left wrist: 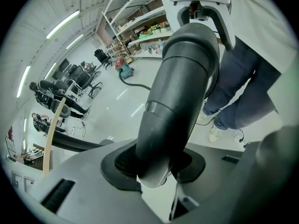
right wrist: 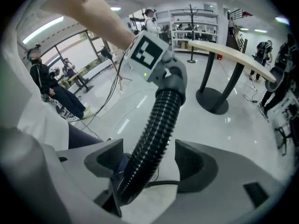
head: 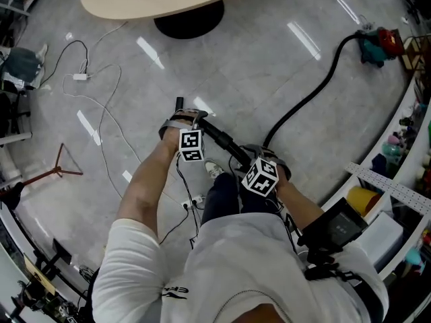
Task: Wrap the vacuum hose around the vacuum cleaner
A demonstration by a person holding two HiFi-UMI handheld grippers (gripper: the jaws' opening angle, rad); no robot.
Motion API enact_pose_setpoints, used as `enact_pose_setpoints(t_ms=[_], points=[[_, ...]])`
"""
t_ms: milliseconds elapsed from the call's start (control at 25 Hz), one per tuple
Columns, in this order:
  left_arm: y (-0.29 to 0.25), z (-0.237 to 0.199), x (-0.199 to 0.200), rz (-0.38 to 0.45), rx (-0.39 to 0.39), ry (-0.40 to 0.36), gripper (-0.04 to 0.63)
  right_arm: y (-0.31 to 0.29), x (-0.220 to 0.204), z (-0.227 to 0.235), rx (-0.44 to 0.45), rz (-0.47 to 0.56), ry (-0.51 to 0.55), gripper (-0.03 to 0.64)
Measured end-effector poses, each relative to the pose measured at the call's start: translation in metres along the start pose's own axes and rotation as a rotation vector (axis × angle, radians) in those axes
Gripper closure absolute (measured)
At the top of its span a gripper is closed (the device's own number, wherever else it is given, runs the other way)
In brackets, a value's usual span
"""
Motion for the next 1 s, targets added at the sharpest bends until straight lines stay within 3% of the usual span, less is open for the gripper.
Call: enact_pose_setpoints(t_ms=[40,120,240,600,1000], points=[[0.001,-0.001,-0.001,-0.003,0.003,0.001,0.457,-0.002,-0.006,-0.001,-0.022,-0.018,-0.002,0.268],[0.002,-0.003,-0.005,-0.011,0.014,0.013,0.457,0.000,-0.010,0.005,-0.071,-0.013,-0.014,0.381],[0.010,-0.005,-0.007,-0.016,0.038,0.062,0.460,0.008,-0.005,0.013,-0.119,0.007,0.003,0.391],[0.063,-0.028,-0.003,0.017,0.156,0.321,0.462,0.075,0.025,0.058,-0.315,0.112,0.061,0.431],[0.114,-0.078,0.050,0.056,0.245,0.365,0.463,0.145,0.024,0.110,-0.452,0.130,0.120,0.433]])
Point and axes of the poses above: the fingertips, and each gripper's own axes: y backward along the fingers, z to its right, x out of its top, the point moved 2 cm from there along y, backward along the fingers, and after that the axes turned 3 degrees about y, right-handed, at the moved point
